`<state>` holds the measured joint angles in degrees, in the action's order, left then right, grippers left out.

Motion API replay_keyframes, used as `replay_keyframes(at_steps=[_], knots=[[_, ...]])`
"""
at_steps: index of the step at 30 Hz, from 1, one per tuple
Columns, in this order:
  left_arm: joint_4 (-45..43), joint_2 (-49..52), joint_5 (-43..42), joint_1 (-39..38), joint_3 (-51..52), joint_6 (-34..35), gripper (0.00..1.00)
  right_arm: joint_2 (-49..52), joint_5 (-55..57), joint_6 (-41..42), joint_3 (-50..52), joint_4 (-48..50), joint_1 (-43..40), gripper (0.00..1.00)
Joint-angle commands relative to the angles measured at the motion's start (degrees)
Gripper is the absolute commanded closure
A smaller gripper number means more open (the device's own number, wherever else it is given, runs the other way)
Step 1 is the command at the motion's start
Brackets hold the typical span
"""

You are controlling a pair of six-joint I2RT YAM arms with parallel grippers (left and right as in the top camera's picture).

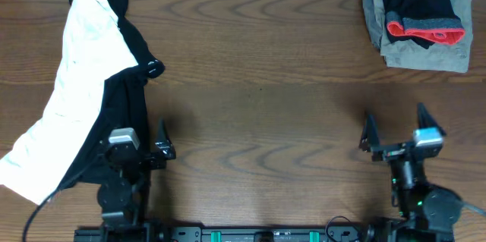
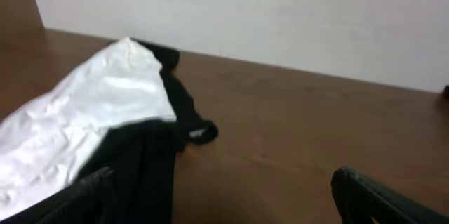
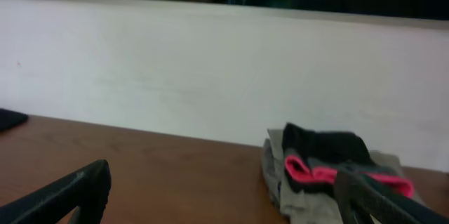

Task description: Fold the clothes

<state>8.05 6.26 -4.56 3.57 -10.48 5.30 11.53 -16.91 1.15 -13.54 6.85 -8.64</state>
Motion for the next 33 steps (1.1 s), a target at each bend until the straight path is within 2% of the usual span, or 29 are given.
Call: replay_keyframes(at_steps=[1,10,16,22,25,33], knots=[[1.99,5.84,-0.76,0.24,-7.67,-0.33,0.02,9.07,-4.28,1.31,-8.35,-0.44,0.46,0.01],[18.08,34.69,-0.85,0.22,-32.63,-0.33,0.02,40.98,-20.31,1.36,-36.17,-2.23,0.44,0.01],[35.74,54.49,-2.73,0.22,-53.88,-1.49,0.02,60.17,-22.43,0.96,-57.64,-21.44,0.46,0.01],[52.28,72.02,-2.97,0.22,-74.53,-5.66,0.02,75.52,-22.38,-8.92,-74.77,-40.02,0.48,0.01],[53.77,77.02,-5.33,0.22,-78.68,-5.68,0.02,80.67,-22.73,-9.79,-78.95,-44.39,0.48,0.01],[47.23,81.77,-5.95,0.28,-78.68,-4.79,0.00,84.50,-25.16,-7.89,-78.97,-42.82,0.48,0.01]])
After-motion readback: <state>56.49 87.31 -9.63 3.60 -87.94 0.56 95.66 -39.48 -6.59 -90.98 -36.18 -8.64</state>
